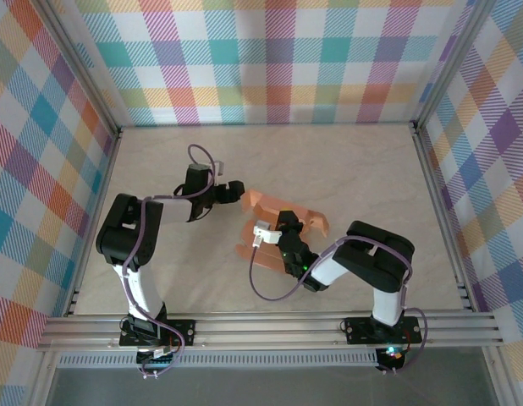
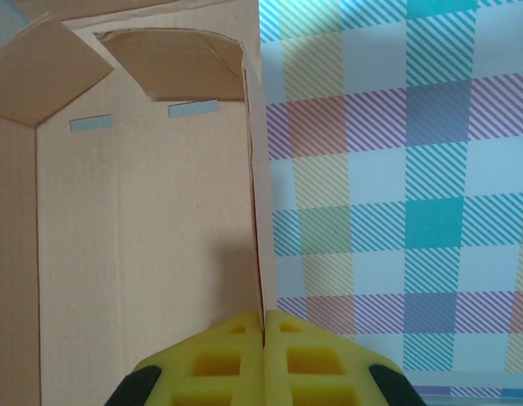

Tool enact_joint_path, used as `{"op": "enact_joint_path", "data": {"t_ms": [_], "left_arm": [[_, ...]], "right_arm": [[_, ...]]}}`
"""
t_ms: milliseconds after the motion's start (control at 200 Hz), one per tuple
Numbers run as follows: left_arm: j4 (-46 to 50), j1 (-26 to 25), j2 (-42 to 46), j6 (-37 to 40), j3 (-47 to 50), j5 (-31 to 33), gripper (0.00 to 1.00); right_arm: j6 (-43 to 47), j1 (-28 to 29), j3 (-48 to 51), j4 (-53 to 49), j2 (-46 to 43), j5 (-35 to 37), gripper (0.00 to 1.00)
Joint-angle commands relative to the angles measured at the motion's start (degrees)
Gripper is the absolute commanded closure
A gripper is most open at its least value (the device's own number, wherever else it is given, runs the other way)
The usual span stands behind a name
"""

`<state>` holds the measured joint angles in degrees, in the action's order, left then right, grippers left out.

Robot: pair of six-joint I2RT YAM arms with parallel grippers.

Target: Fold the paper box

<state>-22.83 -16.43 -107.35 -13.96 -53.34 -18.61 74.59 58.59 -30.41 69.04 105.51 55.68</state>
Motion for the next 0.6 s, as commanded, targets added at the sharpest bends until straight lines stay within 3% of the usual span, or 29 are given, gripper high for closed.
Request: {"op": "enact_joint_path", "data": {"t_ms": [0,115,325,350,580,595], "left_arm": [[-5.49,-1.24,0.48,4.01,1.95,-4.94,0.17],[-5.94,-1.57,-0.52,4.82,1.70,-8.85,0.20],[-10.15,-1.77,0.86,3.85,5.30,-14.18,0.30],[-11.03,-1.84,1.23,3.61,5.99,-14.78,0.36],[-16.69,-2.78,2.73,2.88,10.66,-17.66,0.39],[-16.88,-2.86,2.76,2.88,10.83,-17.84,0.43]], "right_arm": [[-8.31,0.52,0.72,-10.86,-5.22,-3.31,1.00],[-12.79,-0.03,0.65,-18.67,-8.60,-4.44,1.00],[-12.02,-0.92,0.84,-17.35,-7.45,-4.26,1.00],[-12.08,-0.89,0.72,-17.30,-7.17,-4.19,1.00],[-12.05,-0.87,0.20,-16.13,-5.86,-4.43,1.00],[-12.02,-0.87,0.27,-15.84,-5.85,-4.44,1.00]]}}
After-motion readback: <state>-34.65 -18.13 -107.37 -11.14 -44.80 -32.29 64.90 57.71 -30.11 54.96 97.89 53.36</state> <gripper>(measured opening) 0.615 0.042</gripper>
